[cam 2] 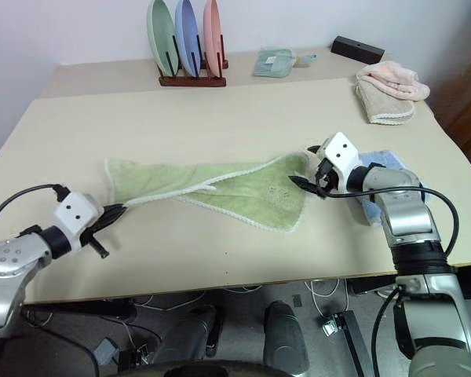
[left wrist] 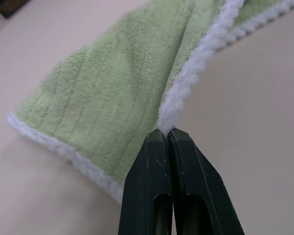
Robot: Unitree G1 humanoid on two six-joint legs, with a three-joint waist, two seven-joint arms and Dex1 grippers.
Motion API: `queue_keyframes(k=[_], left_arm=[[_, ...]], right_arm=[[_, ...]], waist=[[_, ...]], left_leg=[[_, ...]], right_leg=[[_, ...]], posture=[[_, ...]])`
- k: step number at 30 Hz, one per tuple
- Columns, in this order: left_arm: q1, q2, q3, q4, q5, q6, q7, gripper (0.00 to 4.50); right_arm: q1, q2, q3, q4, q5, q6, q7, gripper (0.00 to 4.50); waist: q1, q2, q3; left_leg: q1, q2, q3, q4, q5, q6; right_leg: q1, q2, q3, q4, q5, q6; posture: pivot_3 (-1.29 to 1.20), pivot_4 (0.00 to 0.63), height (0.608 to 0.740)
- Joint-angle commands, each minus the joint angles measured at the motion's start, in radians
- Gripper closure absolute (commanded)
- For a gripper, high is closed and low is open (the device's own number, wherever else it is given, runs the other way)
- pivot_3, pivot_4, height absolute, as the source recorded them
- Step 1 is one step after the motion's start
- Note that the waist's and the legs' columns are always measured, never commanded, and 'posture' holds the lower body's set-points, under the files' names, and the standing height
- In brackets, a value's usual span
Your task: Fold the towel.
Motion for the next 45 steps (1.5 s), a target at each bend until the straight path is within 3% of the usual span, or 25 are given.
queue_keyframes(k=[1, 12, 15, 22, 26, 30, 39, 42, 45], left_arm=[[0.016, 0.005, 0.038, -0.042, -0.010, -0.011, 0.002, 4.45], [0.027, 0.004, 0.017, -0.046, -0.007, -0.008, 0.000, 4.45], [0.033, 0.002, 0.012, -0.053, -0.005, -0.005, 0.001, 4.50], [0.071, 0.000, 0.026, -0.058, -0.006, -0.016, 0.002, 4.50], [0.065, -0.001, 0.036, -0.040, -0.011, -0.028, 0.008, 4.50], [-0.057, -0.010, 0.057, 0.037, -0.010, -0.048, 0.057, 4.50], [-0.742, 0.033, 0.056, 0.501, 0.039, -0.153, 0.213, 4.50], [-0.770, 0.062, 0.076, 0.517, 0.006, -0.158, 0.168, 4.50], [-0.624, 0.102, 0.124, 0.380, -0.075, -0.090, 0.062, 4.50]], right_arm=[[-0.073, -0.018, 0.028, 0.122, -0.082, -0.115, -0.015, 0.00], [-0.314, 0.080, 0.089, 0.571, -0.205, -0.351, -0.083, 0.00], [-0.357, 0.107, 0.092, 0.646, -0.215, -0.368, -0.080, 0.85], [-0.375, 0.116, 0.082, 0.689, -0.223, -0.398, -0.082, 4.46], [-0.380, 0.088, 0.063, 0.647, -0.216, -0.407, -0.085, 4.46], [-0.439, 0.057, 0.039, 0.614, -0.218, -0.417, -0.128, 4.46], [-0.734, 0.013, 0.016, 0.667, -0.234, -0.510, -0.255, 4.46], [-0.739, 0.002, -0.002, 0.605, -0.186, -0.503, -0.174, 4.46], [-0.633, -0.022, -0.012, 0.421, -0.092, -0.427, -0.006, 4.46]], waist=[[0.001, 0.000, 0.000], [-0.006, 0.000, 0.000], [-0.005, 0.000, 0.000], [-0.006, 0.000, 0.000], [-0.006, 0.001, 0.000], [-0.001, 0.001, 0.001], [-0.009, -0.001, 0.001], [-0.023, -0.001, 0.001], [-0.042, 0.000, 0.001]], left_leg=[[0.000, 0.000, 0.000, 0.000, 0.000, 0.000], [0.000, 0.001, 0.001, -0.001, 0.000, 0.000], [0.000, 0.001, 0.001, -0.001, 0.000, 0.000], [0.000, 0.001, 0.001, -0.001, 0.000, -0.001], [0.000, 0.001, 0.000, -0.001, 0.000, -0.001], [0.000, 0.001, 0.001, 0.000, 0.000, -0.001], [-0.002, 0.002, 0.001, -0.001, 0.006, -0.011], [-0.003, 0.003, 0.002, -0.002, 0.003, -0.010], [-0.003, 0.003, 0.005, -0.002, 0.000, -0.008]], right_leg=[[0.000, 0.000, 0.000, 0.000, 0.000, 0.000], [0.000, 0.001, 0.000, 0.000, 0.001, -0.001], [0.000, 0.001, 0.000, 0.000, 0.001, -0.001], [0.000, 0.001, 0.000, 0.000, 0.001, -0.001], [0.000, 0.002, 0.000, 0.000, 0.001, -0.002], [-0.001, 0.002, 0.000, 0.000, 0.001, -0.002], [-0.004, 0.004, -0.001, 0.001, 0.005, -0.004], [-0.006, 0.003, 0.000, 0.000, 0.004, -0.004], [-0.007, 0.002, 0.000, 0.000, 0.004, -0.003]], posture=[[0.00, 0.150, 0.740], [0.00, 0.150, 0.740], [0.00, 0.150, 0.740], [0.00, 0.150, 0.740], [0.00, 0.150, 0.740], [0.00, 0.150, 0.740], [0.00, 0.150, 0.740], [0.00, 0.150, 0.740], [0.00, 0.150, 0.740]])
